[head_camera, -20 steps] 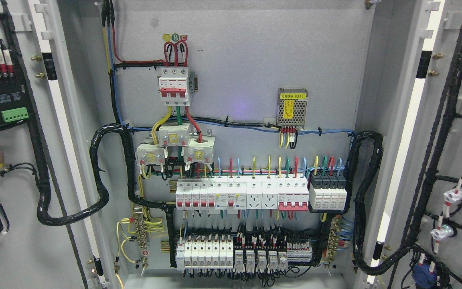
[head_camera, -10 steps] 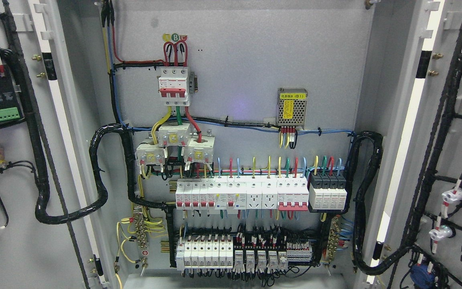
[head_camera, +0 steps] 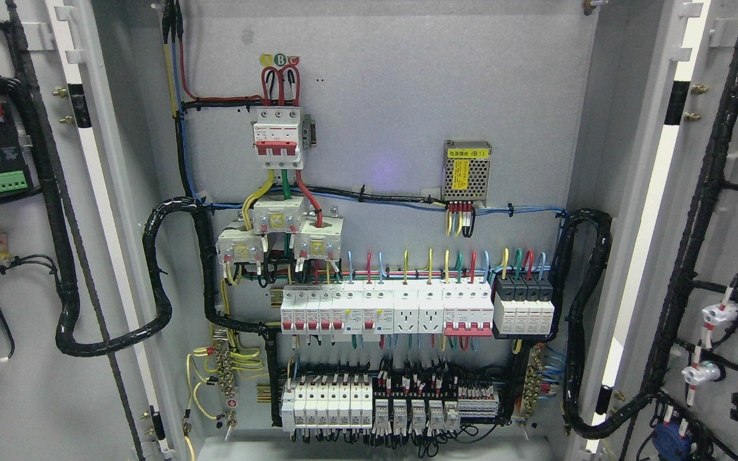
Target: Open door with both hands
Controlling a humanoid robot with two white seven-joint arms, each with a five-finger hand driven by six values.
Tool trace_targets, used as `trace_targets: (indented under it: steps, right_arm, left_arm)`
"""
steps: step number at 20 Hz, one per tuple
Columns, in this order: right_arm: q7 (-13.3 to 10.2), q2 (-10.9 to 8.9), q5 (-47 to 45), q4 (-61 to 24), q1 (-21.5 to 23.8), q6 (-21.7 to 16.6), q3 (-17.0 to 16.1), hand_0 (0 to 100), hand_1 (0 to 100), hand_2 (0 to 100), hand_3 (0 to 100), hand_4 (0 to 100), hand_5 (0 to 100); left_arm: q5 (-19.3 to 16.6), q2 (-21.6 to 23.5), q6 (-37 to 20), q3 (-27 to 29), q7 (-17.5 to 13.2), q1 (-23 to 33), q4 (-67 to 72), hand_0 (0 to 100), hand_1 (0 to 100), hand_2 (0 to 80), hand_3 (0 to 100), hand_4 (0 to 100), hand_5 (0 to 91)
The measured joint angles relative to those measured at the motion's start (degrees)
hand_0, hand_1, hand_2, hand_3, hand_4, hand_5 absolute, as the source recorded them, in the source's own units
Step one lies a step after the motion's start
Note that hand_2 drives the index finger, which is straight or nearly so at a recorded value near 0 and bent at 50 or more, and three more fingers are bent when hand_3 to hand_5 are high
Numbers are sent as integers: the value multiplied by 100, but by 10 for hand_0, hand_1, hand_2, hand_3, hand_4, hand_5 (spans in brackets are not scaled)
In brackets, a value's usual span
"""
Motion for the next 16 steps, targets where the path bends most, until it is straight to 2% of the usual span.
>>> trace_targets:
  steps: [6,16]
  right_arm:
    - [18,-103,212,41,-202,0,588,120,389,0,0,0,0]
    - [-15,-177,350,95,-305,14,1145,120,389,0,0,0,0]
  left_arm:
    - [4,-42,0,-142,23,-47,-23,120,389,0,0,0,0]
    - [-10,-403,0,-675,35,204,-685,120,389,0,0,0,0]
